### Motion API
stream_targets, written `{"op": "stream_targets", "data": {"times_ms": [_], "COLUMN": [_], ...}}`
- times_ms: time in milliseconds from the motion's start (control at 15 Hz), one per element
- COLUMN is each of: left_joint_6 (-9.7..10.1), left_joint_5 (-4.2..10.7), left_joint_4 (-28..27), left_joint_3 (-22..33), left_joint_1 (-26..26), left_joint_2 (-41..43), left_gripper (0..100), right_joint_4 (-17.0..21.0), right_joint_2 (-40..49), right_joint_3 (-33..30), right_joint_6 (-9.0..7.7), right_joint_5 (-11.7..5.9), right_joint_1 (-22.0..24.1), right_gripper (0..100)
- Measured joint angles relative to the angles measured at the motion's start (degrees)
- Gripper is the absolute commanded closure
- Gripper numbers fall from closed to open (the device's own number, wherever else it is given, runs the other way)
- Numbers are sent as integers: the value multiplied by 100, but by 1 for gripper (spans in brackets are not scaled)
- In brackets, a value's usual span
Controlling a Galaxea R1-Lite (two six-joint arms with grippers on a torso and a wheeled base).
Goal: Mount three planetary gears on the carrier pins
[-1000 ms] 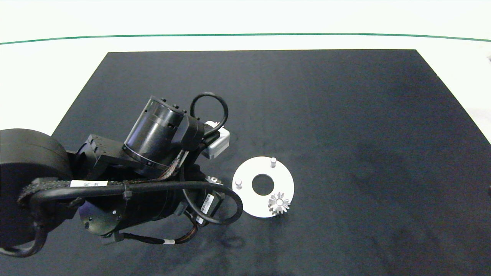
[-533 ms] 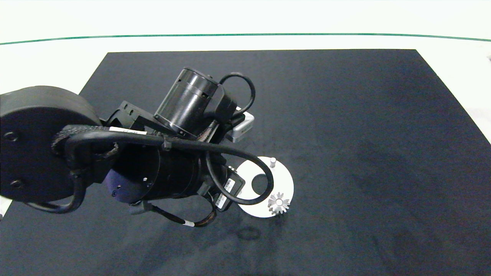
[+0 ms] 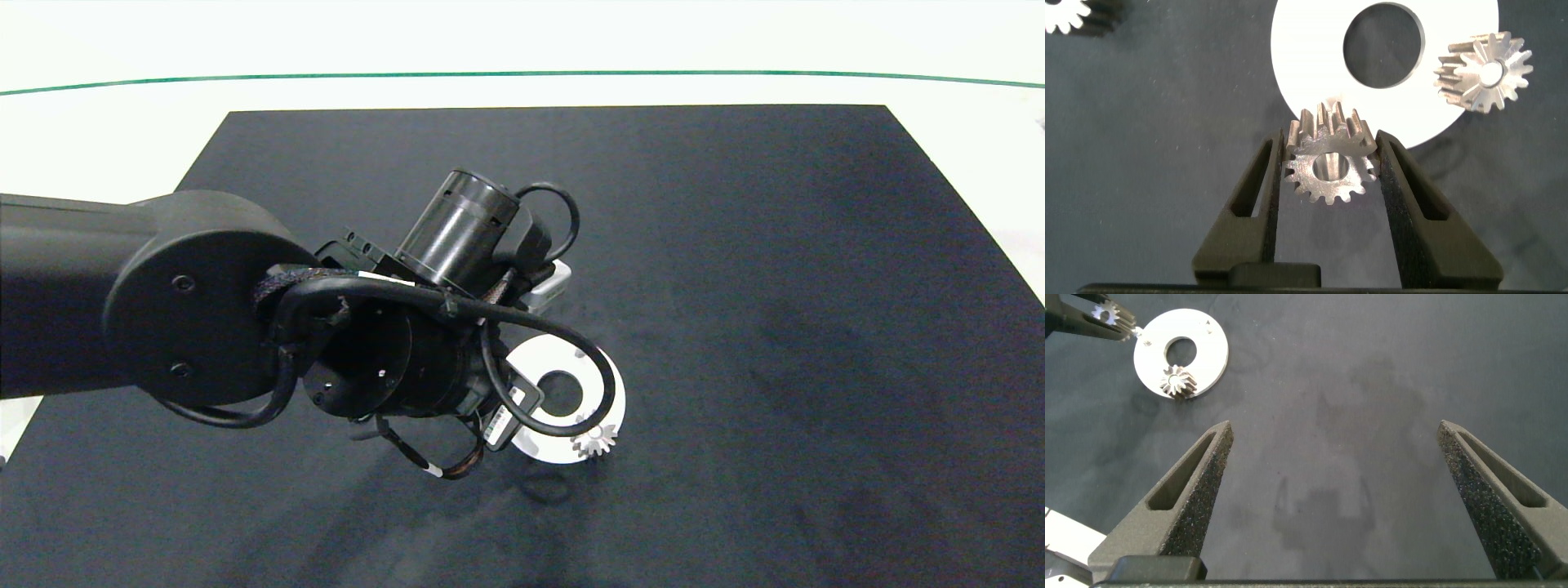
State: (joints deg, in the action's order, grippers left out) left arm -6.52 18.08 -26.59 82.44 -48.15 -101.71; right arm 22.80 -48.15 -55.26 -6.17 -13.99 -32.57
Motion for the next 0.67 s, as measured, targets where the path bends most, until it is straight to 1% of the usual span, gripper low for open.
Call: {"op": "stream_targets", "data": {"times_ms": [267,400,467,533,667], "left_joint_6": [-11,-28,-100,-150,-166], "left_joint_5": [-2,0,-2,0,0], "left_joint_4": [13,16,35,85,110], "left_joint_3": [88,132,140,151,157], "left_joint_1": [9,11,15,26,39], "left_joint_2": [-149,-232,-267,-290,-315], "left_gripper": [72,72,72,72,72], "right_joint_4": [18,-1,-11,-6,5], "right_joint_2": [13,15,17,17,22], "right_joint_3": [-35,-524,-712,-761,-369], "right_joint_6": [0,-2,0,-5,-28], "right_joint_5": [0,2,2,0,0], "right_joint_1": [0,-2,-2,-2,-2], "right_gripper": [0,0,0,0,0]}}
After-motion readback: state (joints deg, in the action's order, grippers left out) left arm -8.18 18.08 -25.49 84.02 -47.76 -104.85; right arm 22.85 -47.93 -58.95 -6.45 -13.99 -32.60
